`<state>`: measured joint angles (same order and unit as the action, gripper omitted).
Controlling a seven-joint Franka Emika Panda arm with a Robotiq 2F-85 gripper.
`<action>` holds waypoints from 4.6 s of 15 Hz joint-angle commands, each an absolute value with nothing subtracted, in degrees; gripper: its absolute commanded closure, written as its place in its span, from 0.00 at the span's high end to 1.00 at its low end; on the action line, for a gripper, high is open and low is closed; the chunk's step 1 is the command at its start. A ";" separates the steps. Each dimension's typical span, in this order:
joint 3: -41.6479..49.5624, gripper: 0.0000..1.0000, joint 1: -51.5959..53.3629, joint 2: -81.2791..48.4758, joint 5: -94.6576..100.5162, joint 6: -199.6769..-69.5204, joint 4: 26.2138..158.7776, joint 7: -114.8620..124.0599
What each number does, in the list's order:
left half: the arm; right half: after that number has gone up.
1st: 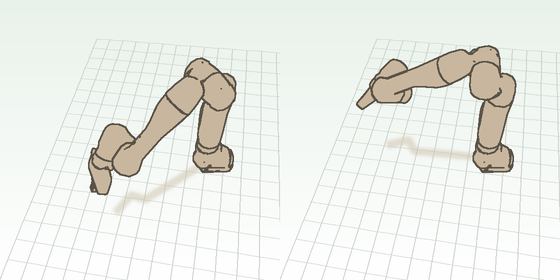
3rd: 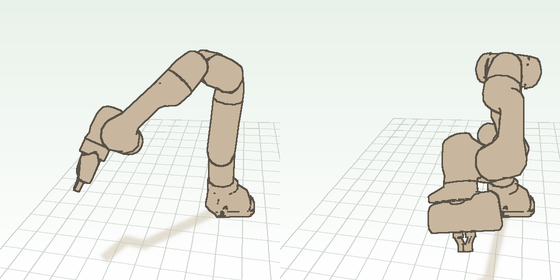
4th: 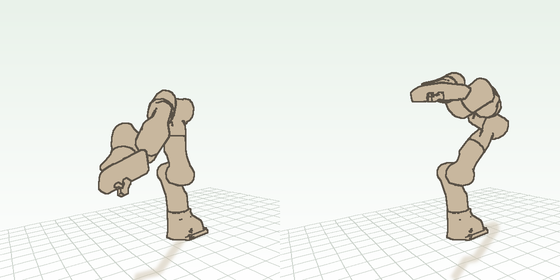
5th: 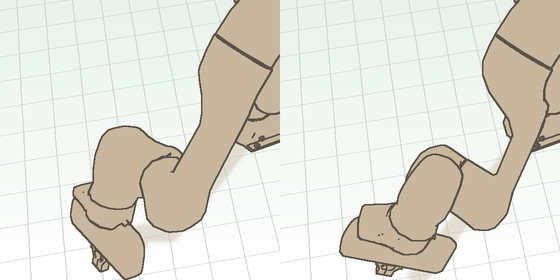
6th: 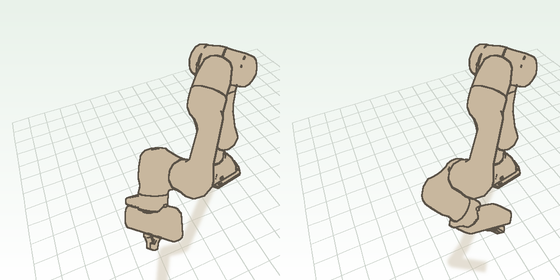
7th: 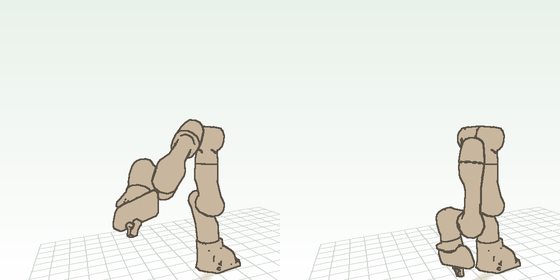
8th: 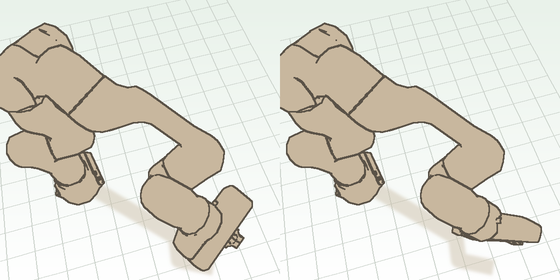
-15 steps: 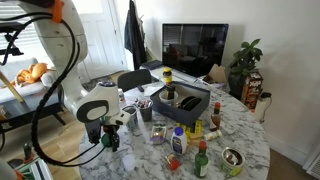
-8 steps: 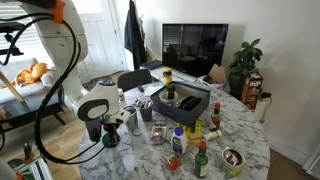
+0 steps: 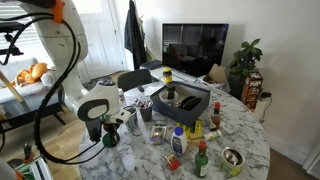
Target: Put the green lid on top of the blue lid then stack them up together
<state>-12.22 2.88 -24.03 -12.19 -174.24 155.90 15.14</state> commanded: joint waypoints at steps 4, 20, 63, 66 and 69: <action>-17.36 0.01 -3.13 -25.54 -14.32 -178.87 156.88 11.87; -32.37 0.01 -26.12 -31.79 -1.89 -189.32 157.39 10.30; -70.49 0.01 -55.63 2.26 -20.63 -149.53 152.58 -1.41; -68.65 0.01 -55.41 5.73 -22.84 -146.28 149.65 -4.01; -56.80 0.03 -44.29 1.77 -17.54 -148.84 149.22 -0.01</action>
